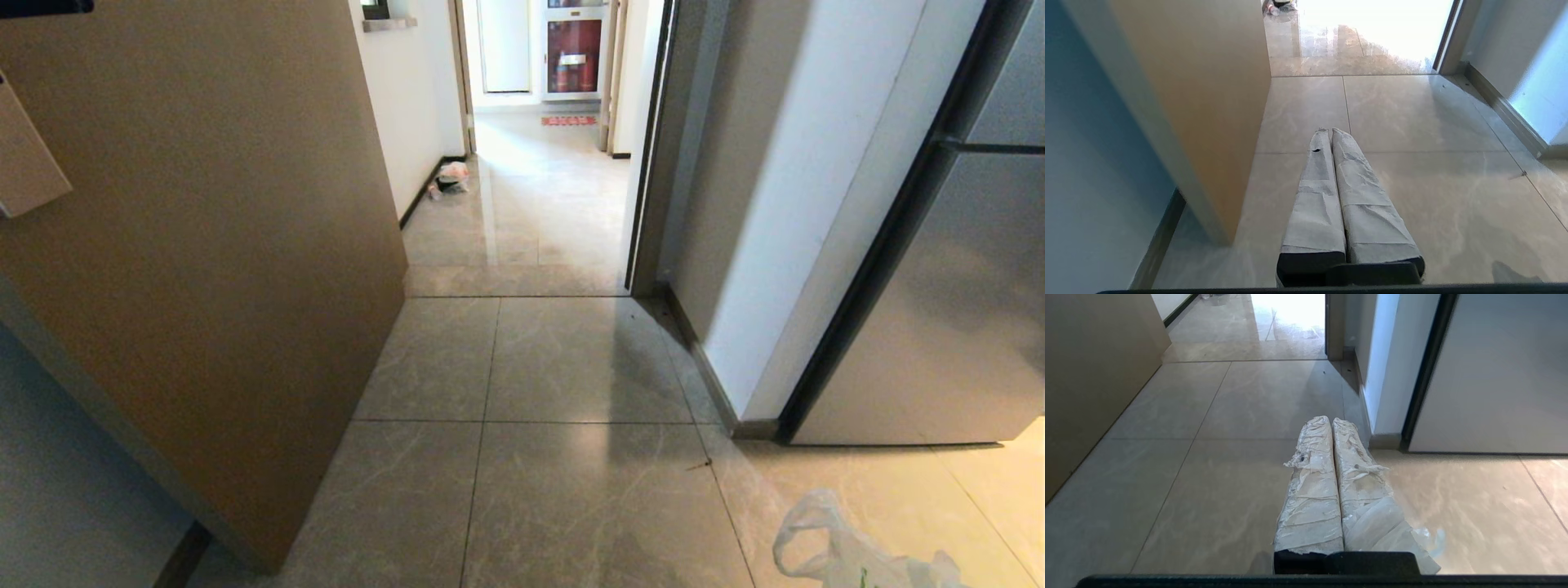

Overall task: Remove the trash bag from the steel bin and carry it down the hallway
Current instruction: Put the trash bag at the door

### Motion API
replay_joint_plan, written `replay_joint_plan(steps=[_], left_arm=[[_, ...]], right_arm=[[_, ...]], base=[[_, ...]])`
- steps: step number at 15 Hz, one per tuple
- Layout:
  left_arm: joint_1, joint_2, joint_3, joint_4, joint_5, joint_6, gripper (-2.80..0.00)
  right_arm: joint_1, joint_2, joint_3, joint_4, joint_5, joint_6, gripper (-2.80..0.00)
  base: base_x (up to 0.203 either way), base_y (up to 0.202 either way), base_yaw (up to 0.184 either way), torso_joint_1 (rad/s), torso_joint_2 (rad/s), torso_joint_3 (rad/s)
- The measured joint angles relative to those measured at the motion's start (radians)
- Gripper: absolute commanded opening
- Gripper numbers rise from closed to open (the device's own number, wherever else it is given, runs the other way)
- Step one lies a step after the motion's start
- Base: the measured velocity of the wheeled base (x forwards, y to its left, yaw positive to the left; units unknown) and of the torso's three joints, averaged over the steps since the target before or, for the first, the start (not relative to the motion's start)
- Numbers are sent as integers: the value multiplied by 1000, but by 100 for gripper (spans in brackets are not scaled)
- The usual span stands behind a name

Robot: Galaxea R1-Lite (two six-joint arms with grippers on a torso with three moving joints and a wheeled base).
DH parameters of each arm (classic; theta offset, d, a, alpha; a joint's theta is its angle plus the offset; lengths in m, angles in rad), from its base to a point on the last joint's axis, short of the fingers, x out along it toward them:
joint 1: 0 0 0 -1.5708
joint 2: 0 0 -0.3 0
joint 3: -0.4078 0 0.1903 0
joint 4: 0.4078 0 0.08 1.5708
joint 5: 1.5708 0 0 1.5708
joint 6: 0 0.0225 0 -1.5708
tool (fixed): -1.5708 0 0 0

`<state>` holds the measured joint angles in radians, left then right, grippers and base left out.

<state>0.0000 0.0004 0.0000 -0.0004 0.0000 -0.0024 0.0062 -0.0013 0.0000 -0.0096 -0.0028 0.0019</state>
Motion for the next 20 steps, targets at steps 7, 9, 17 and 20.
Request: replay_joint_plan(steps=[7,9,17,20], left_arm=[[0,0,0,1,0,-1,-280],[0,0,0,0,0,0,-280],[0,0,0,0,0,0,-280],[0,0,0,1,0,0,-280]], right_arm=[[-1,0,0,-1,0,-1,-280],[-1,0,0,0,0,-1,-280],[-1,0,0,0,0,0,-280],[-1,0,0,0,0,-1,-280]], base=[[192,0,0,2,1,2],[190,0,2,2,3,-1],[192,0,2,2,0,2],[193,0,2,2,0,3]])
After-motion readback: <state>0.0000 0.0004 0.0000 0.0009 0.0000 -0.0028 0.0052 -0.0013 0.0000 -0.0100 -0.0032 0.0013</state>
